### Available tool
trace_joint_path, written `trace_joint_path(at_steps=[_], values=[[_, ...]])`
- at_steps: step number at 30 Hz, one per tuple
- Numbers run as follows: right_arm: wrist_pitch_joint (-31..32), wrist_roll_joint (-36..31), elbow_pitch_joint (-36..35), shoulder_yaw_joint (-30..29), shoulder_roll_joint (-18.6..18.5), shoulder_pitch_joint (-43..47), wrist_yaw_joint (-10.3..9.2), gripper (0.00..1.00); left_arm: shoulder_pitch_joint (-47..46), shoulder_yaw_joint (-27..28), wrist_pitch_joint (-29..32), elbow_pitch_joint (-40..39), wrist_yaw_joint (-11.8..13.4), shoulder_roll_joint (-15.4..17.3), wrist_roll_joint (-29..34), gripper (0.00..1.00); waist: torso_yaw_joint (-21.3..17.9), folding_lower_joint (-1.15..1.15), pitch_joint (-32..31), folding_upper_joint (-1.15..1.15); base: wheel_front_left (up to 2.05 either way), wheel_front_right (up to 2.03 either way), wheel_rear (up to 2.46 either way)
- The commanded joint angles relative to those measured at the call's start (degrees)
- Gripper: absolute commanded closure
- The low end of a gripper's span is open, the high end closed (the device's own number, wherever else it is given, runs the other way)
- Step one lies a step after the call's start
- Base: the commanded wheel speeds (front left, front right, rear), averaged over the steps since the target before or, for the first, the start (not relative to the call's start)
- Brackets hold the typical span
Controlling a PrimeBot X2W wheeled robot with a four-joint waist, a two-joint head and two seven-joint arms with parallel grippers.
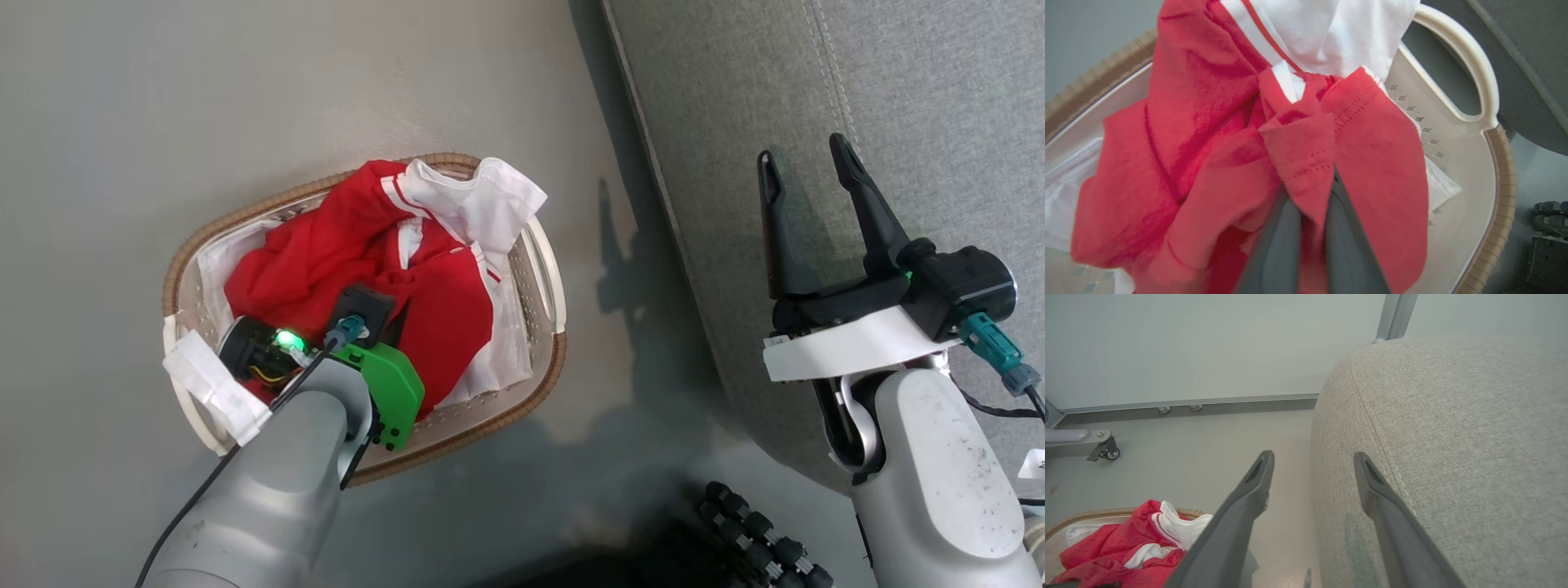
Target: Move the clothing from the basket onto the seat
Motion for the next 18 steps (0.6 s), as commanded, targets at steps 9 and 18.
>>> trace_joint_path(at_steps=[9,18], values=[[-0.3,-2.6,1.6,-1.2,-0.1,2.2,0.0,0.0,1.6,-1.9,-0.3,-5.3,-0.2,1.5,-2.1,1.0,3.9,0.0,-7.8,0.0,0.0,0.0,0.0],[-0.3,-6.8,2.9,-3.9,-0.2,6.5,0.0,0.0,2.9,-3.9,-0.3,-14.3,-0.2,3.2,-0.1,1.0,10.0,0.0,-20.5,0.0,0.0,0.0,0.0]])
